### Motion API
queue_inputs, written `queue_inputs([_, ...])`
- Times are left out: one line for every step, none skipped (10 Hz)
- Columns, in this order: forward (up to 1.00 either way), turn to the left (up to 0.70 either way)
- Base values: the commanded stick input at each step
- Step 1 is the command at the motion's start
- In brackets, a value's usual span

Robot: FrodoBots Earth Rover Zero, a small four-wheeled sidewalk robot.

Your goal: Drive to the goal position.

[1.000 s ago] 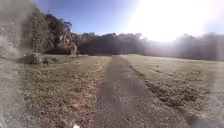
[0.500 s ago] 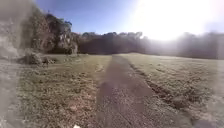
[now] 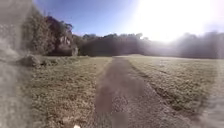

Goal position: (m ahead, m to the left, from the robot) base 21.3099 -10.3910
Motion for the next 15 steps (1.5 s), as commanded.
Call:
queue_inputs([0.6,0.0])
queue_inputs([0.6,0.0])
queue_inputs([0.6,0.0])
queue_inputs([0.6,0.0])
queue_inputs([0.6,0.0])
queue_inputs([0.6,0.0])
queue_inputs([0.6,0.0])
queue_inputs([0.6,0.0])
queue_inputs([0.6,0.0])
queue_inputs([0.6,0.0])
queue_inputs([0.6,0.0])
queue_inputs([0.6,0.0])
queue_inputs([0.6,0.0])
queue_inputs([0.6,0.0])
queue_inputs([0.6,0.0])
